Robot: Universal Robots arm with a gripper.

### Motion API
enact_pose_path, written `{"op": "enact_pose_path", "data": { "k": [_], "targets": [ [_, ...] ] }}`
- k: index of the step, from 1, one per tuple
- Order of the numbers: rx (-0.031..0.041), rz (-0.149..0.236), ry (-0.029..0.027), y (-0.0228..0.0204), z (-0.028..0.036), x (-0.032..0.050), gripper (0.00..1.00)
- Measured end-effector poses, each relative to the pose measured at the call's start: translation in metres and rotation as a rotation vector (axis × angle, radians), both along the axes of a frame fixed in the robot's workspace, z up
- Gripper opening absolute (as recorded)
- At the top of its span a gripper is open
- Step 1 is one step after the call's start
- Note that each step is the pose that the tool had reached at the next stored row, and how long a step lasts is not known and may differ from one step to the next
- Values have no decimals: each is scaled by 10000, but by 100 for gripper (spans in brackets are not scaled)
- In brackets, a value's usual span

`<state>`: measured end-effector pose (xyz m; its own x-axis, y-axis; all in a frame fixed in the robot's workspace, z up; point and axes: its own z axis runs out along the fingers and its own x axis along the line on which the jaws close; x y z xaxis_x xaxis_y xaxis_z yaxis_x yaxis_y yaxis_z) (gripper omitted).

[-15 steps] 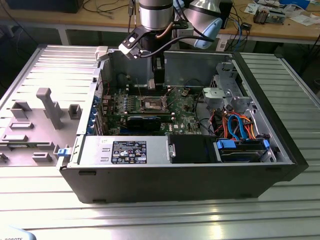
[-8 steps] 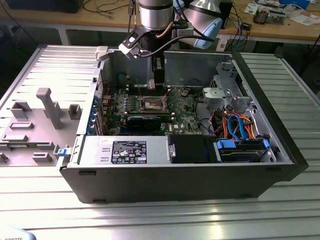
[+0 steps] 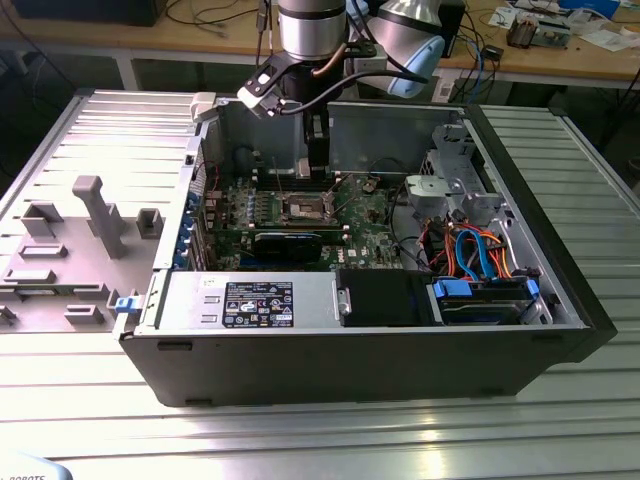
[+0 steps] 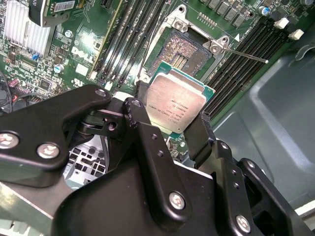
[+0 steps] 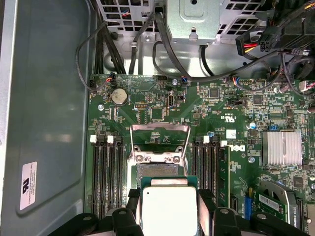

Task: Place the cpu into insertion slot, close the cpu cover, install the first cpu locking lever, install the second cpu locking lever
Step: 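Place the cpu into insertion slot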

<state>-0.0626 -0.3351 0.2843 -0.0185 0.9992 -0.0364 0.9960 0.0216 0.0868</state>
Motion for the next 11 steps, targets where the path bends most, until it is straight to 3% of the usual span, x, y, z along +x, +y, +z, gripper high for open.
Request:
{"op": "enact_pose_path", "data": {
  "k": [8, 11],
  "targets": [
    [2, -1, 0, 1, -5, 0, 54],
    [1, -1, 30, 1, -35, -3, 54]
  ]
}}
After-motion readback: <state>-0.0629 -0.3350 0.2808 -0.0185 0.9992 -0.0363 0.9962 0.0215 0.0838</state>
